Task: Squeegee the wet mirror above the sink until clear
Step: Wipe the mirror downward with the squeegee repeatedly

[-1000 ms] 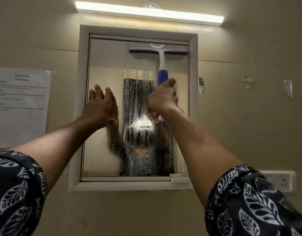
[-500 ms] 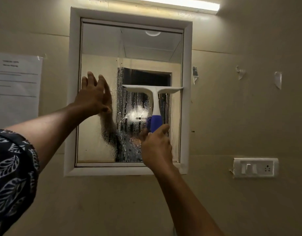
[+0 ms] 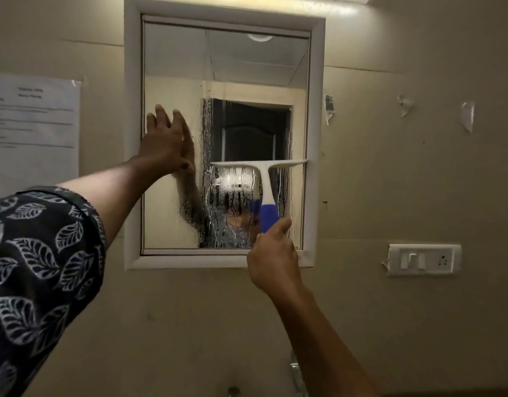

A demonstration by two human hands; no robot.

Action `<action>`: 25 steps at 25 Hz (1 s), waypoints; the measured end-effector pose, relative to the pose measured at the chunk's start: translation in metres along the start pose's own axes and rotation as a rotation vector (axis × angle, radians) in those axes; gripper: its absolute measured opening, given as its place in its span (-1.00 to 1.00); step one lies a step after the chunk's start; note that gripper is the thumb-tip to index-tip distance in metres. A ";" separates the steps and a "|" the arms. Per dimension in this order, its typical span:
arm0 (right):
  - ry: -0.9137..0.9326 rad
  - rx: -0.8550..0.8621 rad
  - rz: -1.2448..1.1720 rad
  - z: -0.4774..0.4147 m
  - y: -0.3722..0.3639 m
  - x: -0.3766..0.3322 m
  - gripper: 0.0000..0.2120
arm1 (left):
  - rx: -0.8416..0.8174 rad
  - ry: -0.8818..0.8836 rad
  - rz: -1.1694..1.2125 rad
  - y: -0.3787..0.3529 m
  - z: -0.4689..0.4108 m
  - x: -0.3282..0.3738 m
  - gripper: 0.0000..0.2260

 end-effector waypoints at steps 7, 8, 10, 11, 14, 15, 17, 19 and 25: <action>0.234 0.138 -0.198 -0.019 0.042 -0.047 -0.78 | 0.004 0.019 -0.015 -0.005 -0.003 -0.002 0.05; 0.285 0.167 -0.210 -0.032 0.055 -0.067 -0.80 | 0.008 0.015 -0.016 -0.005 -0.004 -0.002 0.05; 0.350 0.190 -0.237 -0.062 0.080 -0.109 -0.85 | 0.012 0.005 -0.014 -0.005 -0.005 -0.003 0.04; 0.360 0.193 -0.248 -0.077 0.091 -0.128 -0.85 | 0.014 0.001 -0.011 -0.006 -0.005 -0.004 0.04; 0.349 0.214 -0.177 -0.118 0.111 -0.166 -0.82 | 0.014 -0.004 -0.018 -0.007 -0.007 -0.004 0.04; 0.341 0.220 -0.137 -0.127 0.114 -0.172 -0.81 | 0.012 -0.004 -0.025 -0.007 -0.007 -0.004 0.03; 0.340 0.215 -0.089 -0.137 0.114 -0.179 -0.79 | 0.014 -0.006 -0.033 -0.006 -0.008 -0.003 0.03; 0.315 0.206 -0.072 -0.141 0.111 -0.179 -0.78 | 0.011 -0.002 -0.029 -0.006 -0.008 -0.003 0.03; 0.175 0.163 -0.011 -0.146 0.115 -0.170 -0.74 | 0.007 -0.001 -0.014 -0.005 -0.009 -0.004 0.05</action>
Point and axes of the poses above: each hand's wrist, its own z-axis away from the middle knuckle, its own y-axis out of the back of the hand, x = y × z, the point moved 9 cm from there along -z, towards the middle knuckle, and after that the axes turned 4 degrees about z, right-handed, at the moved point
